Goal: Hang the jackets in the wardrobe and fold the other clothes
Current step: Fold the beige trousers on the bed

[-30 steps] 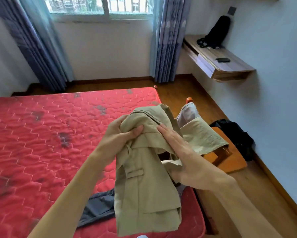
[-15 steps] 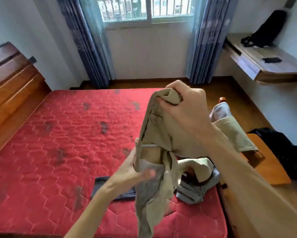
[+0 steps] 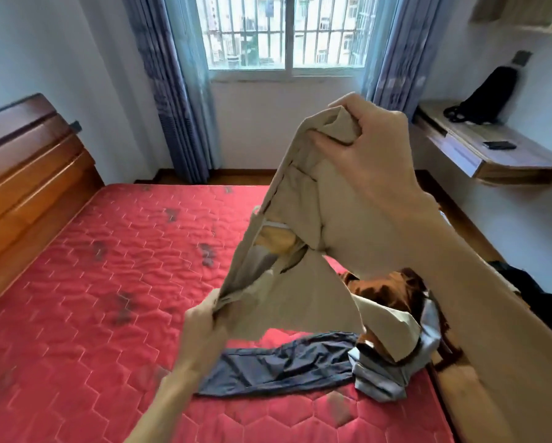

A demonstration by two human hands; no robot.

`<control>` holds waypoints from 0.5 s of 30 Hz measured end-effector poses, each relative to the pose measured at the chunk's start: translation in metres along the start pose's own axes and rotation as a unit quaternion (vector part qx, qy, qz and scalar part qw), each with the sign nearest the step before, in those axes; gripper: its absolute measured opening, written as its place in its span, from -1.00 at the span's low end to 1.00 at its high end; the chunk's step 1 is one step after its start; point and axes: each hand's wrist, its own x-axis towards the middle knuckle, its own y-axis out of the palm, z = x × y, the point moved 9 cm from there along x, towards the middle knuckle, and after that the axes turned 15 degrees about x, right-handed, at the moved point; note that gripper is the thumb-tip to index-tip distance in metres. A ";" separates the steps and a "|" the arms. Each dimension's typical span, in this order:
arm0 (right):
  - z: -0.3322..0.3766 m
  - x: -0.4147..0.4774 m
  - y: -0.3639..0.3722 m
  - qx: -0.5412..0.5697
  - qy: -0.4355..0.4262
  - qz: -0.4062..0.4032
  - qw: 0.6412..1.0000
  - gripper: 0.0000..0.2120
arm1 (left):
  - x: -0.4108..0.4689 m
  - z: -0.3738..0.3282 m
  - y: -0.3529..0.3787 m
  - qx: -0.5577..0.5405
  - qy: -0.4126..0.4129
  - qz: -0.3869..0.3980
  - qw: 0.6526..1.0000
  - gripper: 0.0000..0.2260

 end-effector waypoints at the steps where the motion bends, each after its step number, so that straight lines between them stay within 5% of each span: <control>1: 0.004 0.003 0.005 -0.002 0.004 0.002 1.000 -0.76 | 0.012 0.016 -0.025 0.020 0.000 -0.013 1.000 -0.67; 10: 0.060 0.059 0.055 0.062 -0.003 -0.060 0.996 -0.57 | 0.100 0.026 -0.282 0.191 0.137 -0.115 0.965 -0.76; 12: 0.066 0.074 0.082 0.064 -0.006 -0.038 0.997 -0.45 | 0.107 0.033 -0.325 0.209 0.125 -0.123 0.962 -0.82; 15: 0.072 0.096 0.129 0.071 -0.005 0.004 0.997 -0.46 | 0.122 0.055 -0.369 0.183 0.021 -0.068 0.981 -0.62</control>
